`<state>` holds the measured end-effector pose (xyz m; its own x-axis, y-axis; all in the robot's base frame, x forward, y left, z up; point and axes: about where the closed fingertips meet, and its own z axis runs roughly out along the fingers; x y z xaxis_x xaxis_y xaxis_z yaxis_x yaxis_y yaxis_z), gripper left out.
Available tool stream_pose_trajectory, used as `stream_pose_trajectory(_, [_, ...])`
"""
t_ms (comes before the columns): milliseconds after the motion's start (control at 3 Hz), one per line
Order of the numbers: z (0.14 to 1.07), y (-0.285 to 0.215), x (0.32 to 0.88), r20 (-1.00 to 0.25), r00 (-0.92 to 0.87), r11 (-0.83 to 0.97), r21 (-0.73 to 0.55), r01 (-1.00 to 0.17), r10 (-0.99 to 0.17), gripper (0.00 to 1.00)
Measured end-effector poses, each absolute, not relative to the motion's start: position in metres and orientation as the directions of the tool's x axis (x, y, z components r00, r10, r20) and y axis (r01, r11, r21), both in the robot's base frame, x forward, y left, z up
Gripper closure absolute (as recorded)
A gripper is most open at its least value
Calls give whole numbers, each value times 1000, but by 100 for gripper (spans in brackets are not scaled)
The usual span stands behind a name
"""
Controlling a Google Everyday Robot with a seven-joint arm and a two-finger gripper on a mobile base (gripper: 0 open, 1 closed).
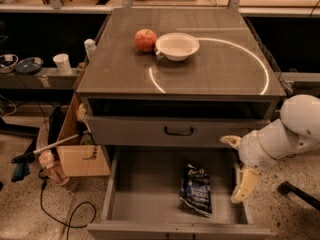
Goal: Pick blue chip bag from middle drawer and place on counter
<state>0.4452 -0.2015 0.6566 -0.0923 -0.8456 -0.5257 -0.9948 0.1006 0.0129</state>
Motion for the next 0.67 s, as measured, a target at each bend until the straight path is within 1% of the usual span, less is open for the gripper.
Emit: stream_pose_trajectory(667, [566, -201, 444, -535, -129, 152, 3, -988, -835, 0])
